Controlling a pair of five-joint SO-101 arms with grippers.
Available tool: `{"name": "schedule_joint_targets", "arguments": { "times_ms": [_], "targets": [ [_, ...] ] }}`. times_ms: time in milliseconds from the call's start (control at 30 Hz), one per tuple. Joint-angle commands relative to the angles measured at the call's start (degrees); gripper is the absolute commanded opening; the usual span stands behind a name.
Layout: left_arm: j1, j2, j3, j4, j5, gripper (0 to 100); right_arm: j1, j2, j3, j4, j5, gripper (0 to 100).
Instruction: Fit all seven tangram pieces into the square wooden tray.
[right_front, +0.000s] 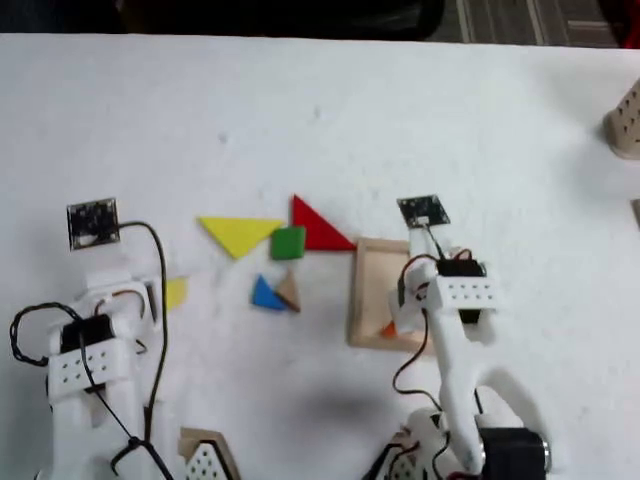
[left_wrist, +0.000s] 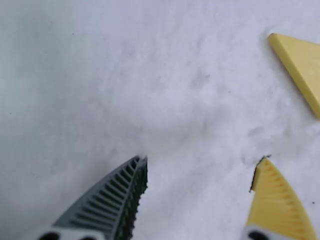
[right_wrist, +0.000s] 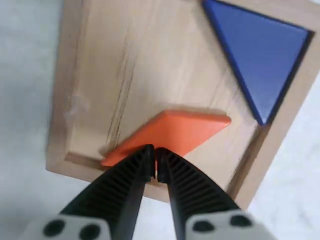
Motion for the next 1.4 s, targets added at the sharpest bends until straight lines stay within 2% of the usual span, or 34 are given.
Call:
{"name": "schedule_joint_targets", "arguments": {
  "times_ms": [0,133,333,567,867,1067,1200,1367],
  "targets": [
    [0.75,-1.27,-0.53,-1.41,-0.35,35,-2.86,4.26,-0.44,-2.68,0.35,1.7],
    [0.75,-1.27,-0.53,-1.41,-0.35,35,-3.38,5.14,-3.69,-3.30,-0.09,1.7],
    [0.75,-1.27,-0.44,-1.41,-0.35,35,-3.38,5.23,-8.09,-4.62,-8.09,1.7],
    [0.75,-1.27,0.00,-1.41,-0.44,35,-2.07,4.88,-9.23,-10.07,-10.29,1.7],
    [0.75,-1.27,0.00,-1.67,-0.44,35,1.27,5.05,-13.10,1.54,-9.67,1.7],
    [0.75,-1.27,0.26,-2.90,-0.44,35,-7.25,2.95,-5.45,1.98,-1.58,1.6],
    [0.66,-1.27,0.26,-2.90,-0.44,35,-11.47,1.80,-3.96,1.10,-1.41,1.7],
    [0.66,-1.27,0.26,-2.90,-0.44,35,-10.86,7.78,-3.96,-5.32,-4.40,1.7]
  ]
}}
